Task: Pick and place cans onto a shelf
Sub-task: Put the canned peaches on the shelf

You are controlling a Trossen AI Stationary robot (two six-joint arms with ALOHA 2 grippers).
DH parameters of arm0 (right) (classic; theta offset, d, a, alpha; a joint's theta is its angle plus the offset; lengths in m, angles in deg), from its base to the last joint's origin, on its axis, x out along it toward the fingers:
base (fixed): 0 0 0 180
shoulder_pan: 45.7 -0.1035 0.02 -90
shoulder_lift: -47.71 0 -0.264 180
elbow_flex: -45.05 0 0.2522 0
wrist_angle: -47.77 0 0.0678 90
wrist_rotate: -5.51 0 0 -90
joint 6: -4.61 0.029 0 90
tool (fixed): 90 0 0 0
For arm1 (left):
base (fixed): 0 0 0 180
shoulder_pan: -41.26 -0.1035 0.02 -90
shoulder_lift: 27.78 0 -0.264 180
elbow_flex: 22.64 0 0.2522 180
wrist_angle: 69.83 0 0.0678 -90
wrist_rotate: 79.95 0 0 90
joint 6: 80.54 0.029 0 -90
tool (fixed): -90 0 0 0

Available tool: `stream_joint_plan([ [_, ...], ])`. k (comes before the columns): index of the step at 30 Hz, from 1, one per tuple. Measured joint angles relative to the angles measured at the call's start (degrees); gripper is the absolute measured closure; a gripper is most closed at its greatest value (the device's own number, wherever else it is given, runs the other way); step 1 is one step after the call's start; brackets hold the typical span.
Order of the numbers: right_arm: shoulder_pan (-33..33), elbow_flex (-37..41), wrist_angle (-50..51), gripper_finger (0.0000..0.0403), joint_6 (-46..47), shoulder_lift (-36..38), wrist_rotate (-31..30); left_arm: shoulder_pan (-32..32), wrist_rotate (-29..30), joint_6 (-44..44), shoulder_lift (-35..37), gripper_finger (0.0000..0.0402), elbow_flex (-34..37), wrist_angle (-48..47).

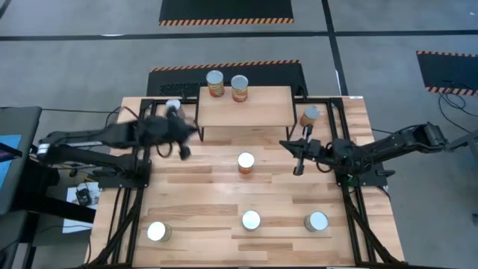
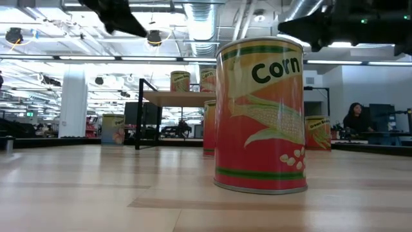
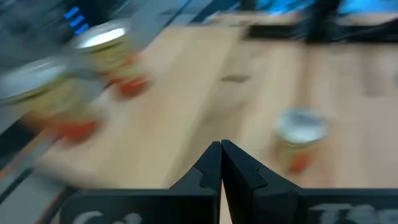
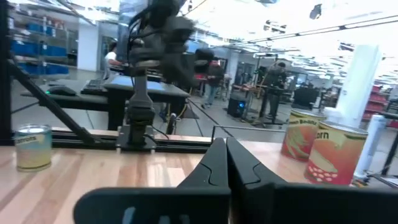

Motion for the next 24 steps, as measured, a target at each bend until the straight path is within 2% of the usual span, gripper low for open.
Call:
stream_joint_plan([
  [4,-0.6,0.7,0.3,0.0401,-0.6,2.5,-0.1,-9.1,3.2,-1.5,0.1,0.0401,-8.3,-16.8],
  [10,-1.9,0.6,1.7,0.0399,-3.2,4.2,-0.1,-25.2,-3.1,4.2,-3.5,0.0401,-9.4,-25.3],
  [18,-2.0,0.6,1.7,0.0395,-3.6,4.5,0.0,-42.0,-10.8,18.1,-11.1,0.0401,-5.9,-21.3],
  [21,-2.0,0.6,1.8,0.0394,-3.6,4.5,0.0,-46.1,-15.1,20.3,-13.9,0.0401,-5.1,-18.4],
  [24,-2.0,0.6,1.8,0.0394,-3.6,4.5,0.0,-48.1,-16.9,21.5,-17.2,0.0401,-5.1,-17.1],
])
